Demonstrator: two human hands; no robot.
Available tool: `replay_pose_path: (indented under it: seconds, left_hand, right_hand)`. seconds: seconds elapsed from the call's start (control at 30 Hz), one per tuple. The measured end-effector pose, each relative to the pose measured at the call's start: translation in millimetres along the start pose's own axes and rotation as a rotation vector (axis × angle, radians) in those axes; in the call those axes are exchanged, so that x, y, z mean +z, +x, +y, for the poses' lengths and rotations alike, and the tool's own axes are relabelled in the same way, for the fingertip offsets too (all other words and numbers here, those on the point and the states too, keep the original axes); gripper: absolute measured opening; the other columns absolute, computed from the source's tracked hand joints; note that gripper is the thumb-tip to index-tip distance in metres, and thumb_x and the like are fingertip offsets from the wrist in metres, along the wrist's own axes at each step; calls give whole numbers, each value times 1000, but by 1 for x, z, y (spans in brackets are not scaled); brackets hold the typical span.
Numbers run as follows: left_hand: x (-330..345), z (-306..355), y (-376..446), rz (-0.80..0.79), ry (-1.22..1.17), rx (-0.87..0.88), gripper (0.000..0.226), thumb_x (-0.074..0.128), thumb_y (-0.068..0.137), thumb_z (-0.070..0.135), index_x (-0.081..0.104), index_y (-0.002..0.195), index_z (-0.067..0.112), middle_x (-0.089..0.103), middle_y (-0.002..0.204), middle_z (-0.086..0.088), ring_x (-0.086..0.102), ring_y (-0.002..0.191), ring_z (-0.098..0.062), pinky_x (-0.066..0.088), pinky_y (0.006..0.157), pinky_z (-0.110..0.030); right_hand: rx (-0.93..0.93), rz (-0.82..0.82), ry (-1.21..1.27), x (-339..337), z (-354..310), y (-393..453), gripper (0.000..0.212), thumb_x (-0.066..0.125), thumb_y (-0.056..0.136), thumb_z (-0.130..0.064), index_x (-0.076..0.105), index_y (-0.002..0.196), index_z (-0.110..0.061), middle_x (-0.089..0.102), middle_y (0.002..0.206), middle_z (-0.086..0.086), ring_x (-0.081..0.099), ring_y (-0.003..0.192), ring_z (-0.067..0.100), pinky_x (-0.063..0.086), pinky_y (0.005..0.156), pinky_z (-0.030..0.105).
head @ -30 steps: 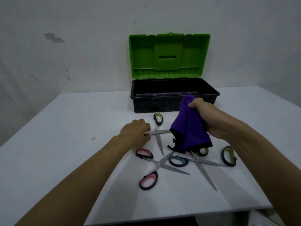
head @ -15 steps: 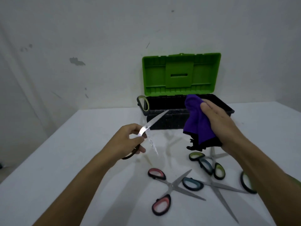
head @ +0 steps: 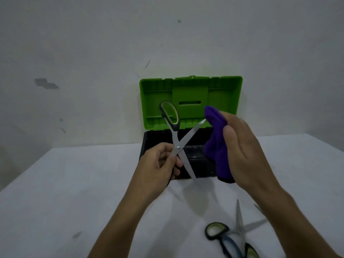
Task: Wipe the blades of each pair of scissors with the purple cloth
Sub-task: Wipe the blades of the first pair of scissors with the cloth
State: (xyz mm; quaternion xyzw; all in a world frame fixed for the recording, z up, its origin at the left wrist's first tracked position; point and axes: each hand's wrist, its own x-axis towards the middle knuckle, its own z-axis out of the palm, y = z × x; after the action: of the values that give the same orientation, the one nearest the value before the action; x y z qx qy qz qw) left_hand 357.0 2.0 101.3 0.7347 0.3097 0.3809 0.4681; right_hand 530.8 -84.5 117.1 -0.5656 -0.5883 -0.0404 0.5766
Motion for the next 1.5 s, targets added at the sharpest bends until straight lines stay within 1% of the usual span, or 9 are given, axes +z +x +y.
replay_pose_path:
  seconds: [0.2, 0.33, 0.57, 0.67, 0.8, 1.07, 1.3, 1.4, 1.5]
  left_hand:
    - [8, 4, -4, 2, -18, -32, 19, 49, 99, 5, 62, 95, 19, 66, 67, 2, 66, 55, -15, 56, 60, -32]
    - [3, -6, -33, 2, -7, -81, 13, 53, 99, 17, 62, 92, 11, 59, 57, 4, 61, 46, -18, 52, 50, -31]
    - [2, -38, -68, 79, 165, -21, 15, 56, 98, 26, 62, 86, 21, 57, 53, 10, 53, 38, -9, 43, 44, -23]
    - [-1, -46, -77, 98, 147, 2, 13, 56, 97, 26, 65, 91, 18, 56, 54, 10, 51, 37, -8, 41, 42, -20]
    - [-2, -48, -85, 111, 160, 55, 11, 57, 97, 23, 66, 96, 18, 58, 62, 7, 53, 41, -6, 41, 42, -14]
    - [-5, -66, -81, 152, 338, 112, 13, 60, 94, 35, 66, 88, 25, 62, 64, 10, 58, 47, -8, 56, 55, -37]
    - [0, -69, -81, 169, 408, 174, 21, 59, 95, 33, 69, 104, 17, 63, 75, 7, 56, 55, -6, 55, 60, -30]
    - [-5, -68, -80, 142, 335, 191, 15, 60, 95, 28, 69, 96, 16, 61, 64, 11, 56, 44, -4, 47, 48, -21]
    - [-6, -74, -78, 129, 312, 159, 14, 62, 95, 28, 68, 89, 18, 61, 58, 9, 57, 38, -10, 50, 46, -29]
  right_hand:
    - [-103, -74, -207, 7, 11, -7, 41, 40, 100, -28, 48, 140, -32, 49, 100, -3, 51, 88, 6, 43, 73, 18]
    - [-196, -189, -363, 15, 12, -40, 43, 46, 98, -30, 48, 141, -31, 42, 103, -2, 48, 82, 12, 48, 66, 28]
    - [-254, -333, -511, 30, 18, -89, 55, 54, 96, -26, 37, 148, -33, 43, 129, 7, 52, 100, 20, 53, 71, 30]
    - [-322, -384, -594, 38, 10, -99, 55, 49, 97, -24, 32, 149, -35, 57, 108, 7, 52, 85, 21, 51, 61, 35]
    - [-420, -353, -690, 44, 8, -102, 66, 69, 85, -8, 45, 143, -29, 58, 94, 10, 51, 75, 24, 42, 49, 32]
    - [-160, 23, -770, 18, 41, -91, 44, 50, 98, -9, 51, 140, -22, 53, 94, 15, 46, 84, 33, 45, 68, 45]
    - [-325, -297, -648, 46, 10, -115, 51, 30, 100, -50, 42, 144, -26, 51, 100, 6, 40, 74, 9, 38, 53, 24]
    - [-354, -297, -747, 44, 17, -116, 52, 53, 97, -25, 36, 146, -30, 51, 100, 8, 47, 69, 15, 42, 45, 30]
    - [-237, -157, -784, 29, 29, -105, 54, 60, 93, -16, 46, 142, -30, 52, 101, 9, 51, 62, 22, 42, 44, 30]
